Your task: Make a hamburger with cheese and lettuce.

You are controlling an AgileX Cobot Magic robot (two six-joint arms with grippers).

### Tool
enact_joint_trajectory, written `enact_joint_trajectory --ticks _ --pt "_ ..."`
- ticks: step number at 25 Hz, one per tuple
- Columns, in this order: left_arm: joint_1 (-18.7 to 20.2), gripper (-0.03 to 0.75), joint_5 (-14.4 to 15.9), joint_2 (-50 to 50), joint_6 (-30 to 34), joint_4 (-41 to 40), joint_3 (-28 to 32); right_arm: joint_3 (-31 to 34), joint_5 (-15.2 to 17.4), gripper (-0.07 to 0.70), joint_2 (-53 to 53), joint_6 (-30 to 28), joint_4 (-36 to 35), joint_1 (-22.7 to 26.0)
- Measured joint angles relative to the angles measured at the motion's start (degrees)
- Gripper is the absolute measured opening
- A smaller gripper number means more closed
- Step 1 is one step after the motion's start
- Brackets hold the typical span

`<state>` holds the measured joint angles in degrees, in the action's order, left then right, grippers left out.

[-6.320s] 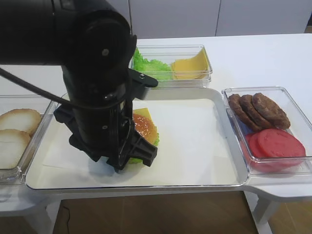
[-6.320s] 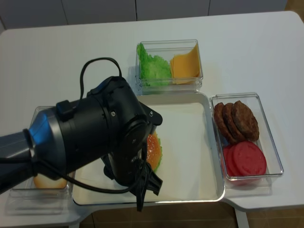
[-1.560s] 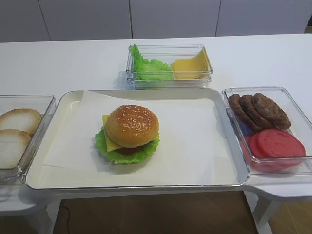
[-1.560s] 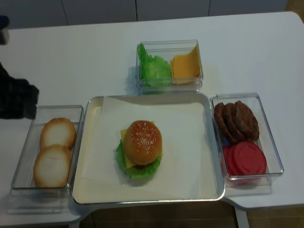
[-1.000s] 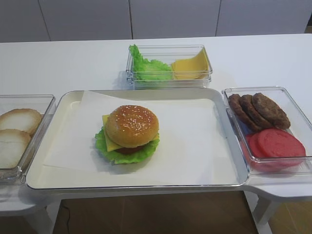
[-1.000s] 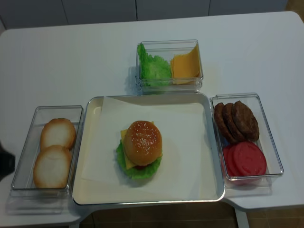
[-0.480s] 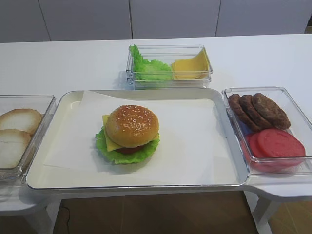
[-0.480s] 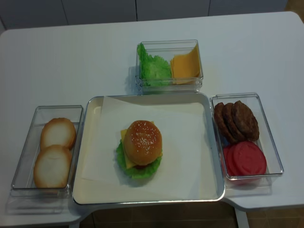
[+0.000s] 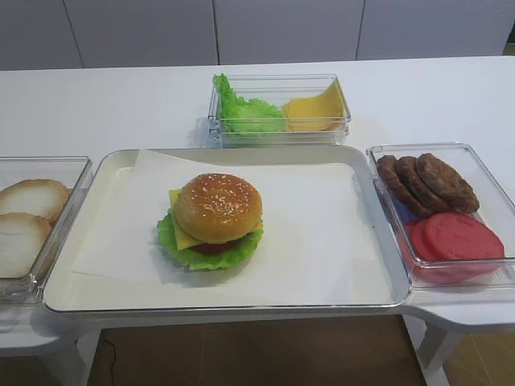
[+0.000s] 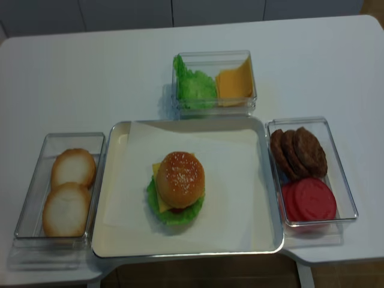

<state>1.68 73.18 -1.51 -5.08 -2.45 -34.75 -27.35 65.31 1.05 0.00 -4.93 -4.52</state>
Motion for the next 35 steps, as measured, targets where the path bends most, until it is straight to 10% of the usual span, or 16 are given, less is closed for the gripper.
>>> enact_joint_trajectory --ticks 35 --pt "0.0 0.424 -5.14 2.49 1.37 0.0 6.77 0.0 0.0 0.54 0.0 0.0 0.0 0.0"
